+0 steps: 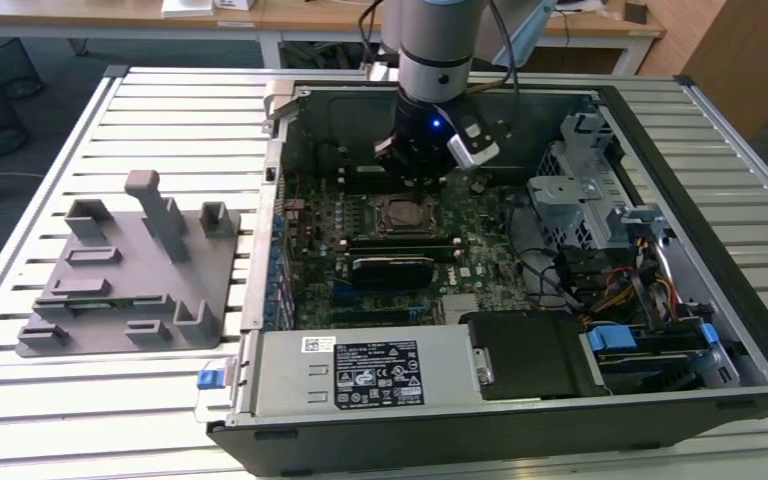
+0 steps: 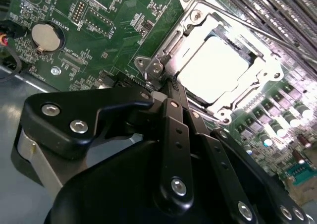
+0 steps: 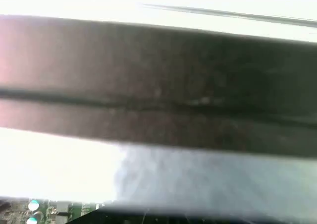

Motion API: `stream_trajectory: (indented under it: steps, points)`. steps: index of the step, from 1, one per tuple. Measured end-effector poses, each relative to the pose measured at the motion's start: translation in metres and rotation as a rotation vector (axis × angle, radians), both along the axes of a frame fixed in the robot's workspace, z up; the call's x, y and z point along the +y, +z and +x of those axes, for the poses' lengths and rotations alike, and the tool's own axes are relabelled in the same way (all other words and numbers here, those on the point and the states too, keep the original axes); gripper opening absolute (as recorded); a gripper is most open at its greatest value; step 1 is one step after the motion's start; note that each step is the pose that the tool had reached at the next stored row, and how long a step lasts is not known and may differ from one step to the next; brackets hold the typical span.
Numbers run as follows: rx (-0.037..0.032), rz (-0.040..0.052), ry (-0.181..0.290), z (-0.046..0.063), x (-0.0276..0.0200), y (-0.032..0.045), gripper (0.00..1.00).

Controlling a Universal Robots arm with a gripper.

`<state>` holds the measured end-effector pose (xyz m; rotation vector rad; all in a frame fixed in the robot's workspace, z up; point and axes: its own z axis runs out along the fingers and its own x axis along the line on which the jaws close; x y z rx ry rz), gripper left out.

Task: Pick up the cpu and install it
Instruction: 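Install the first cpu locking lever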

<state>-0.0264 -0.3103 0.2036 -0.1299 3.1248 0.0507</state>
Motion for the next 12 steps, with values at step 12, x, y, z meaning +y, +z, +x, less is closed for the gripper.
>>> stream_trajectory:
  steps: [12]
  points:
    - [0.0, 0.0032, 0.0, -0.0067, 0.0001, 0.0045, 0.11]
